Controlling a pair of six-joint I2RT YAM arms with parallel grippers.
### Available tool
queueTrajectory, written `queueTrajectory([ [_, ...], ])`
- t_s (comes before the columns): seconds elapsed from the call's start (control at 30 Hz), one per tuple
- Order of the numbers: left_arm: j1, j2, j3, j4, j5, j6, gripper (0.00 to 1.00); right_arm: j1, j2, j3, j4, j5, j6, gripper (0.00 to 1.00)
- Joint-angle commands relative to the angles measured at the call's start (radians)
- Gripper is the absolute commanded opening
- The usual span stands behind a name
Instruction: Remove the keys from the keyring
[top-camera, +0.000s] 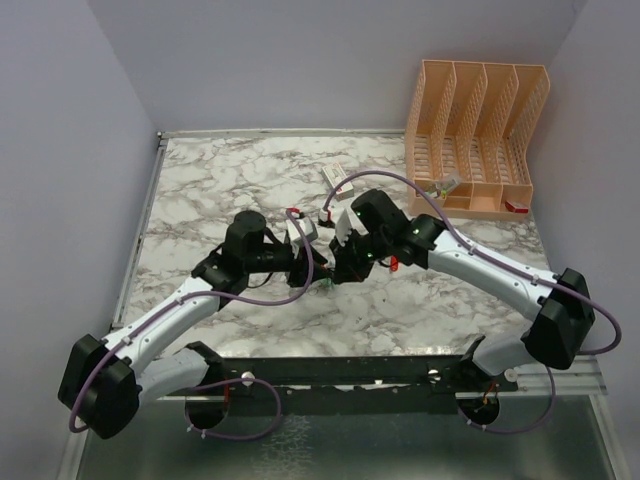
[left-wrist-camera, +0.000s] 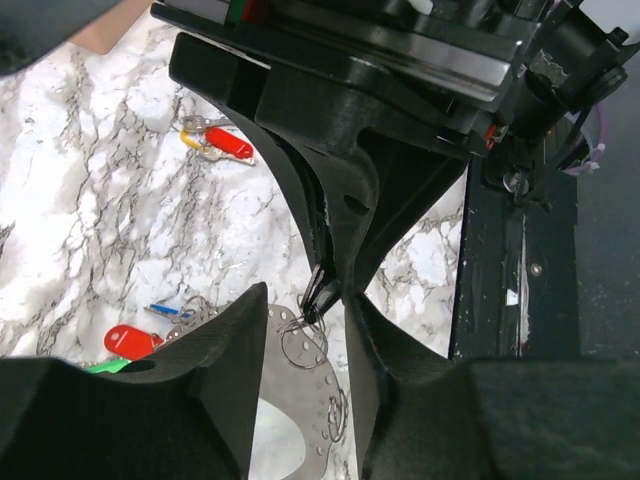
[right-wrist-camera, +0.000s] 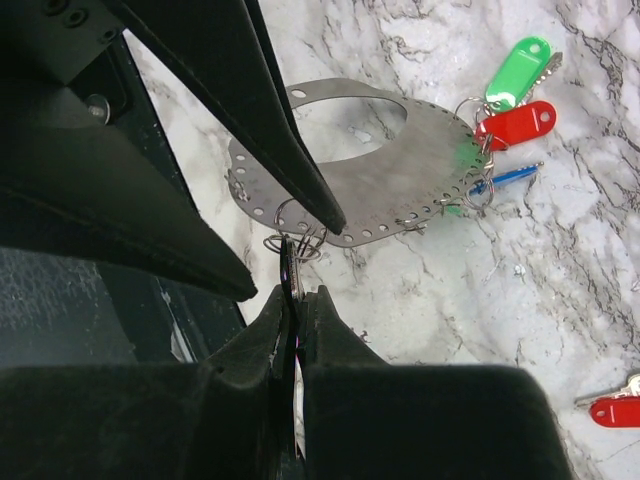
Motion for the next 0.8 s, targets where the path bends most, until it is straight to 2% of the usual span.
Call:
queueTrajectory([
  [0.0, -0.005, 0.014, 0.013, 0.040, 0.068, -0.014, 0.36, -0.001, -0.040, -0.017, 0.040, -0.047, -0.032, 0.01],
  [0.53, -0.005, 0.081, 0.020, 0.074, 0.215, -0.058, 0.36, -0.002, -0.087, -0.058, 0.081, -0.103, -0.055, 0.01],
  [0.77, -0.005, 0.104, 0.028, 0.074, 0.258, -0.065, 0.19, -0.003, -0.088, -0.059, 0.083, -0.110, -0.058, 0.01],
])
